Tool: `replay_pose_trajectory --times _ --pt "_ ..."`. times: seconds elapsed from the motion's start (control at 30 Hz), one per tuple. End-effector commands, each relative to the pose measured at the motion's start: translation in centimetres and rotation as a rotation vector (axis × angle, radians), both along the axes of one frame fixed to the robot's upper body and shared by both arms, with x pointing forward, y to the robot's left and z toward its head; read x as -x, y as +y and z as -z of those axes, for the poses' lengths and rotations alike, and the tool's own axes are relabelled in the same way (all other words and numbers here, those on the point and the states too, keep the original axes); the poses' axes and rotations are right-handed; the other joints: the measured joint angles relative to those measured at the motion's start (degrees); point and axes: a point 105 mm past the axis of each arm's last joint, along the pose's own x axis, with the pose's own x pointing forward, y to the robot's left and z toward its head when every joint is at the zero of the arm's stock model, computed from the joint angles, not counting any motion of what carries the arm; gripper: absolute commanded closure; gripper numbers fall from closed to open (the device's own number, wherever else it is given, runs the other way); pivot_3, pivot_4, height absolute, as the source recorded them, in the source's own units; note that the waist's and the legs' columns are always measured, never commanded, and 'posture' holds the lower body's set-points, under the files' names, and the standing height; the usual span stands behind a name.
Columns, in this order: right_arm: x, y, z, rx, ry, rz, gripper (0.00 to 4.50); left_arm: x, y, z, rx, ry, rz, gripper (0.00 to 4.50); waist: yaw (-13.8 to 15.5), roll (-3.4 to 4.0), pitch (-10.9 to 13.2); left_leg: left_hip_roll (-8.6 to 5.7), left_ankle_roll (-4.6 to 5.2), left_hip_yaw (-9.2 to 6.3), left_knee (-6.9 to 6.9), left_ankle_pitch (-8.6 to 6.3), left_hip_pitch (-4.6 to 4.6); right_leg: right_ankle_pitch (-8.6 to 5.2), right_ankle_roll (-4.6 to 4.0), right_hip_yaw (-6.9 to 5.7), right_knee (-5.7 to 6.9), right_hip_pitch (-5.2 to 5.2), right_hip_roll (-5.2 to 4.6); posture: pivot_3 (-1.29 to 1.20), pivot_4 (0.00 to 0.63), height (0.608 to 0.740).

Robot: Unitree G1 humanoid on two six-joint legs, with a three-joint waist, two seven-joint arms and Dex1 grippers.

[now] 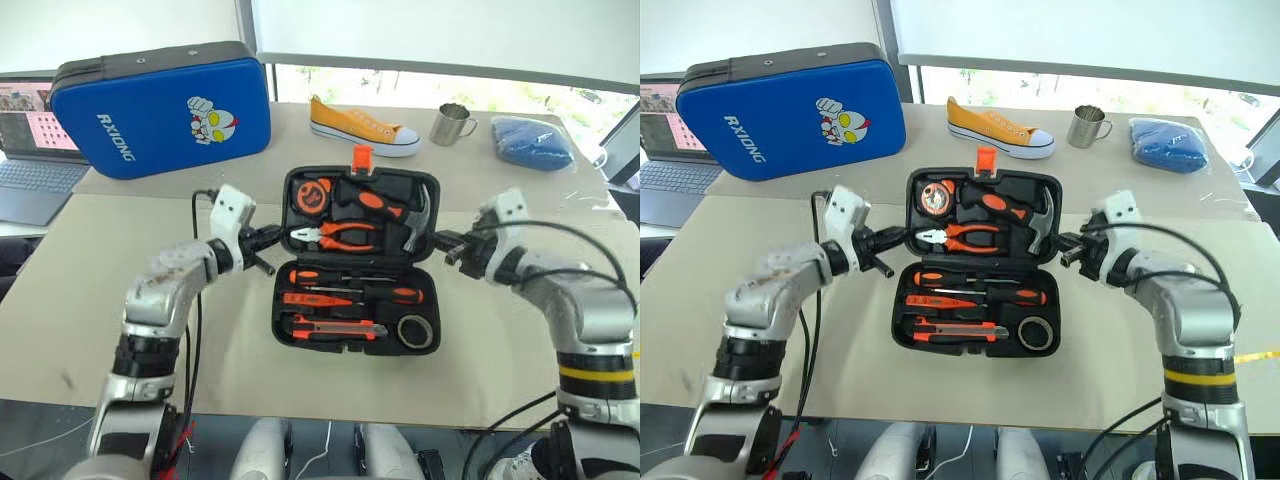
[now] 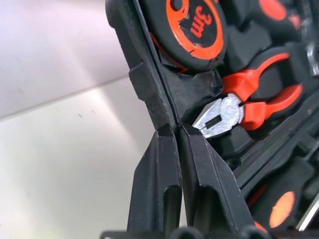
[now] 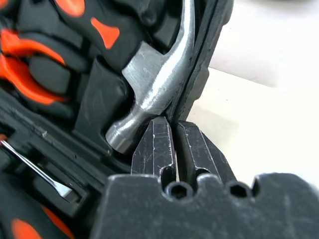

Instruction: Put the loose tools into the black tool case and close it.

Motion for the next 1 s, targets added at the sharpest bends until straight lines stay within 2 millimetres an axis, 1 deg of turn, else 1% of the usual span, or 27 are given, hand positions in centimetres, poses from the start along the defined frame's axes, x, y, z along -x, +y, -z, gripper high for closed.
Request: replay_pose_trajectory --times 0.03,0.13,0.23,0.3,0.4,0.5,0.63,0.7,0.77,0.83,0.87,0.9,0.93,1.0 --pt "0.9 2.0 -1.2 0.122 -0.213 -0.071 4.45 1.4 -1.8 -0.3 -0.131 -0.245 0.085 4.50 0.03 0.01 -0.01 -0.03 0.00 0.01 -0.01 0.00 0.01 0.00 0.01 0.00 -0.01 0.02 -0.03 0.00 0.150 0.740" --pt "1.5 1.9 0.0 0.142 -0.229 -0.059 4.45 1.5 -1.2 0.5 -0.139 -0.281 0.051 4.50 0.04 0.00 -0.03 -0.04 0.05 0.02 -0.02 -0.03 0.18 0.00 0.02 -0.01 -0.07 0.19 -0.06 0.00 0.150 0.740" --pt "2.8 2.0 1.0 0.178 -0.275 -0.072 4.45 1.7 -0.6 0.7 -0.125 -0.315 -0.003 4.50 0.03 0.01 -0.07 -0.04 0.06 0.02 -0.02 -0.03 0.38 -0.01 0.03 -0.01 -0.30 0.33 -0.08 0.00 0.150 0.740" --pt "3.6 1.6 1.2 0.202 -0.324 -0.063 4.45 2.0 -0.5 0.7 -0.111 -0.332 -0.027 4.50 0.03 0.04 -0.12 -0.04 0.07 0.01 -0.04 -0.04 0.53 -0.01 0.04 -0.02 -0.33 0.48 -0.07 0.00 0.150 0.740" --pt "4.3 0.8 1.5 0.249 -0.382 -0.036 4.45 2.5 0.0 0.8 -0.109 -0.348 -0.053 4.50 -0.17 0.04 -0.13 -0.02 0.11 0.01 -0.10 -0.06 0.75 -0.02 0.05 -0.04 -0.47 0.78 -0.06 0.00 0.150 0.740" --pt "5.0 0.4 2.5 0.270 -0.381 -0.043 4.45 3.2 0.4 1.5 -0.118 -0.335 -0.057 4.50 -0.28 0.05 -0.13 -0.02 0.10 0.01 -0.31 -0.06 1.22 -0.03 0.05 -0.03 -0.59 1.22 -0.06 0.00 0.150 0.740" --pt "6.0 0.3 3.1 0.356 -0.452 -0.079 4.45 3.6 1.0 1.9 -0.130 -0.329 -0.078 4.50 -0.30 0.06 -0.15 0.00 0.10 0.02 -0.53 -0.06 1.67 -0.05 0.06 -0.01 -0.71 1.58 -0.07 0.00 0.150 0.740" --pt "6.4 0.3 3.6 0.381 -0.462 -0.101 4.45 3.7 1.3 2.0 -0.131 -0.331 -0.093 4.50 -0.30 0.05 -0.15 -0.01 0.10 0.02 -0.61 -0.06 1.89 -0.06 0.07 -0.02 -0.87 1.84 -0.07 0.00 0.150 0.740" --pt "7.2 0.2 4.4 0.389 -0.441 -0.128 4.45 4.2 1.5 2.3 -0.154 -0.345 -0.082 4.50 -0.31 0.06 -0.15 -0.01 0.10 0.03 -0.69 -0.07 2.10 -0.09 0.08 -0.02 -0.93 2.07 -0.07 0.00 0.150 0.740" --pt "7.9 0.0 4.6 0.380 -0.426 -0.147 4.45 4.6 1.9 2.6 -0.161 -0.331 -0.082 4.50 -0.32 0.07 -0.18 0.01 0.10 0.02 -0.72 -0.07 2.12 -0.10 0.07 -0.01 -0.94 2.08 -0.07 0.00 0.150 0.740" --pt "8.2 -0.2 4.3 0.369 -0.421 -0.153 4.11 4.8 2.2 2.7 -0.153 -0.317 -0.085 3.81 -0.32 0.08 -0.19 0.03 0.10 0.02 -0.73 -0.07 2.15 -0.11 0.06 -0.01 -0.93 2.09 -0.07 0.00 0.150 0.740" --pt "8.7 -0.3 3.9 0.366 -0.417 -0.161 3.66 5.2 2.5 2.7 -0.150 -0.305 -0.084 3.49 -0.31 0.09 -0.19 0.07 0.10 0.02 -0.76 -0.07 2.15 -0.11 0.05 -0.01 -0.93 2.10 -0.07 0.00 0.150 0.740" --pt "9.1 -0.4 3.5 0.359 -0.411 -0.173 3.46 5.4 2.8 2.6 -0.151 -0.303 -0.084 3.18 -0.32 0.08 -0.19 0.09 0.10 0.02 -0.77 -0.07 2.15 -0.12 0.05 -0.01 -0.94 2.10 -0.07 0.00 0.150 0.740" --pt "10.0 -1.0 2.3 0.369 -0.408 -0.184 2.81 5.9 3.8 2.4 -0.163 -0.290 -0.104 2.47 -0.30 0.08 -0.17 0.12 0.10 0.02 -0.78 -0.07 2.10 -0.13 0.04 -0.02 -0.94 2.06 -0.07 0.00 0.150 0.740"
